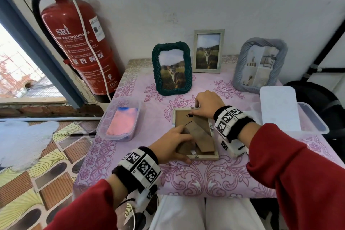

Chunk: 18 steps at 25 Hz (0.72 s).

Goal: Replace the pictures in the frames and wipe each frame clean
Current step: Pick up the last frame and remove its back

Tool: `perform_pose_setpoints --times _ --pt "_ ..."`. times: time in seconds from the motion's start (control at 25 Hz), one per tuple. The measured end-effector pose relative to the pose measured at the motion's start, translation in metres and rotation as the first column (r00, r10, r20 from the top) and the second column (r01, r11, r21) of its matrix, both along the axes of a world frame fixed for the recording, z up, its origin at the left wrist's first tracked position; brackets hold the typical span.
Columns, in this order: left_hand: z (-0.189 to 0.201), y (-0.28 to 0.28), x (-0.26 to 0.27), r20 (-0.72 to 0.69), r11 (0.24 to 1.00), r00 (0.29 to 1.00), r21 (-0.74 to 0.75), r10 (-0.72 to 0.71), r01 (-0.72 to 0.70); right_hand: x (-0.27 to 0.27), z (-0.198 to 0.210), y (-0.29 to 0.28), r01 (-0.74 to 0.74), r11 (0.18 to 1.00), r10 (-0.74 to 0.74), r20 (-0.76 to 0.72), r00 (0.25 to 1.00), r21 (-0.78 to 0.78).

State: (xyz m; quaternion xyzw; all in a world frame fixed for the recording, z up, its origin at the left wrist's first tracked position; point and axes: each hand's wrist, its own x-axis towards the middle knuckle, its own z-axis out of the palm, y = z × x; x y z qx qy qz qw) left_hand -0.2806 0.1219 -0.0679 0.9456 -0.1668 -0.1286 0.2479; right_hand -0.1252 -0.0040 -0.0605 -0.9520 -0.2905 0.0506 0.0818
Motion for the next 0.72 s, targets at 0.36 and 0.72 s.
perform_pose_setpoints --times 0.36,0.72 --pt "-0.005 0.001 0.0 0.0 0.997 0.998 -0.038 0.064 -0.064 0.005 0.002 -0.006 -0.015 0.999 0.018 -0.059 0.998 0.048" --pt "-0.006 0.002 -0.001 -0.024 0.992 0.996 -0.09 0.085 -0.087 0.012 0.005 -0.01 0.0 0.993 0.016 -0.129 0.992 0.122"
